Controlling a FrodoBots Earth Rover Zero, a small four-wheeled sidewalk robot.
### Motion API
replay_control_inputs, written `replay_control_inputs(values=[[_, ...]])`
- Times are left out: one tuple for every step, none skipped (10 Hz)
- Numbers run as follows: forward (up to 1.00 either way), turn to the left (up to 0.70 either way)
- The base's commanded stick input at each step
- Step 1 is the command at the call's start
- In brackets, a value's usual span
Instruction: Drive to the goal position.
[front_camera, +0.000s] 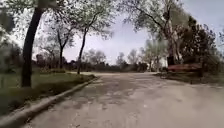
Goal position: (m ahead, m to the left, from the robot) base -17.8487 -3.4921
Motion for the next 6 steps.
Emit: replay_control_inputs(values=[[0.7, -0.07], [0.7, -0.26], [0.7, -0.35], [0.7, -0.34], [0.7, -0.23], [0.7, -0.12]])
